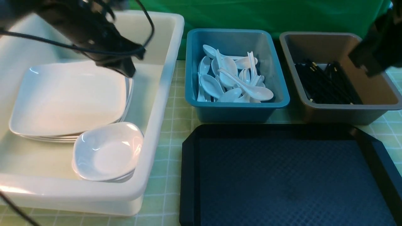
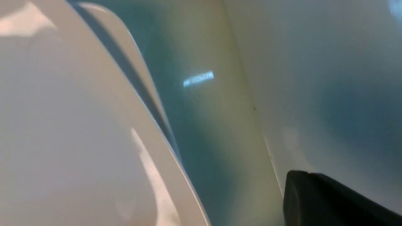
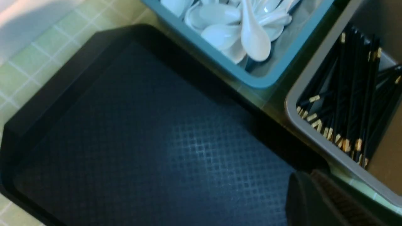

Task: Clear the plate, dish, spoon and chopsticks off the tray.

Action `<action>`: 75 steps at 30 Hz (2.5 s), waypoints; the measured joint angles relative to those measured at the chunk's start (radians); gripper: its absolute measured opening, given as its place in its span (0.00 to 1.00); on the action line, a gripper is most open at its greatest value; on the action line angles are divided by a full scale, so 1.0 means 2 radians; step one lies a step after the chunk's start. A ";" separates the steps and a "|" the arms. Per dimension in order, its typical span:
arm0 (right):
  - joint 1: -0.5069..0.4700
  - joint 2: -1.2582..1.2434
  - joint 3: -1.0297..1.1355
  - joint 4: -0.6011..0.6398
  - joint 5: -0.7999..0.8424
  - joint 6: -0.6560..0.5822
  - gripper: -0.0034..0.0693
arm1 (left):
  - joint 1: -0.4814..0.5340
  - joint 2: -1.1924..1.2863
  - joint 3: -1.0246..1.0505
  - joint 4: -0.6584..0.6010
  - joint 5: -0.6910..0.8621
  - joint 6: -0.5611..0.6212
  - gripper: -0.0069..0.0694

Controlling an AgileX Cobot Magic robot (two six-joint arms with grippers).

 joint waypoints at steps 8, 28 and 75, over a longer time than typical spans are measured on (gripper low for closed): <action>0.000 -0.006 0.005 -0.002 -0.020 0.000 0.06 | -0.010 0.056 -0.003 0.078 0.036 -0.057 0.07; 0.000 -0.006 0.005 -0.003 -0.051 -0.015 0.06 | 0.003 0.011 -0.009 0.143 0.020 -0.127 0.07; 0.000 -0.134 0.033 -0.073 -0.261 0.056 0.06 | -0.010 -0.335 0.083 -0.021 0.016 -0.041 0.07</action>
